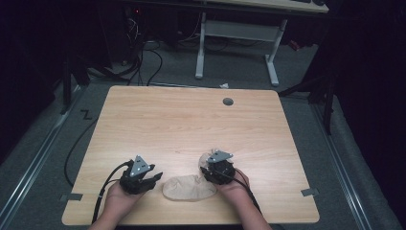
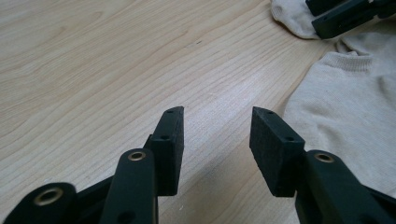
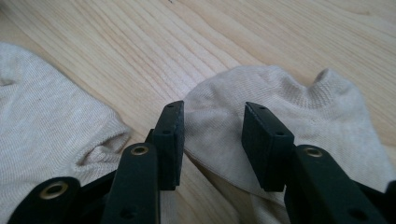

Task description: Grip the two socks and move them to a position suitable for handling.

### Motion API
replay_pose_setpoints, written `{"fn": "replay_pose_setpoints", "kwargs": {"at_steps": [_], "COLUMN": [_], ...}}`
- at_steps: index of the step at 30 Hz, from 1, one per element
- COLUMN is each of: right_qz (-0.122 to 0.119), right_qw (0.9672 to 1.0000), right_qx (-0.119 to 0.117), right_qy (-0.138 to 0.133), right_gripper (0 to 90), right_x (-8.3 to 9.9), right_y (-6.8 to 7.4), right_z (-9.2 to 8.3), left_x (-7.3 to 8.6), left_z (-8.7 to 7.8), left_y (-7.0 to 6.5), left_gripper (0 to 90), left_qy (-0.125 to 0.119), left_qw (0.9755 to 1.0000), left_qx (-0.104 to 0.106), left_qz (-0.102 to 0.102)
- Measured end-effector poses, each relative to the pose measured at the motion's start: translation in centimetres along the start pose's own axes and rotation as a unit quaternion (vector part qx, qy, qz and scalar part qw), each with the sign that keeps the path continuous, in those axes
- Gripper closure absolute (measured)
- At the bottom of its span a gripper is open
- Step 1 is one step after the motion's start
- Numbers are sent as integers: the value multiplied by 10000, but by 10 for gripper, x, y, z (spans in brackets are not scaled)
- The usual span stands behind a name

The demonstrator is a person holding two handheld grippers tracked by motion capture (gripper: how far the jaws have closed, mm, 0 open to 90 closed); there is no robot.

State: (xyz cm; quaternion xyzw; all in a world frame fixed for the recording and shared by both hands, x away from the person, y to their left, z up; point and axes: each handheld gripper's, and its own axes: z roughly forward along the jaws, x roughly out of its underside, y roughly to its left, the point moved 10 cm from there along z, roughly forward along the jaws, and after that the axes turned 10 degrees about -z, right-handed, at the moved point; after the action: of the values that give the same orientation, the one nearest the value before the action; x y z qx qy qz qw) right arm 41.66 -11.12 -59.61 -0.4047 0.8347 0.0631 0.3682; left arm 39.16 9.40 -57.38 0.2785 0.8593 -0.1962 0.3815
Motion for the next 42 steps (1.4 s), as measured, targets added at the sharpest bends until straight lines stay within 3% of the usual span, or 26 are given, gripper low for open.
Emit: {"fn": "replay_pose_setpoints", "kwargs": {"at_steps": [4,10,15,21,29,34,42], "right_qz": [119,8,-86,111,487,869,1167], "right_qw": [9999,10000,9999,9994,9947,9870,9803], "right_qx": [-81,33,76,212,446,592,837], "right_qy": [8,11,19,-237,-789,-1218,-1354], "right_gripper": [666,822,848,850,847,844,840], "right_x": [1,1,0,-5,-13,-17,-7], "right_y": [0,0,0,-11,-30,-46,-68], "right_z": [0,0,0,-10,-37,-61,-75], "left_x": [-1,0,1,0,0,0,0], "left_z": [-2,0,1,2,2,1,1], "left_y": [1,0,-3,-3,-3,-4,-4], "left_gripper": [554,555,565,574,574,574,576], "left_qy": [-26,4,57,67,64,59,40], "left_qw": [10000,10000,10000,10000,10000,10000,10000], "left_qx": [5,13,36,49,43,48,53], "left_qz": [-22,-45,0,-33,-32,-33,-74]}}
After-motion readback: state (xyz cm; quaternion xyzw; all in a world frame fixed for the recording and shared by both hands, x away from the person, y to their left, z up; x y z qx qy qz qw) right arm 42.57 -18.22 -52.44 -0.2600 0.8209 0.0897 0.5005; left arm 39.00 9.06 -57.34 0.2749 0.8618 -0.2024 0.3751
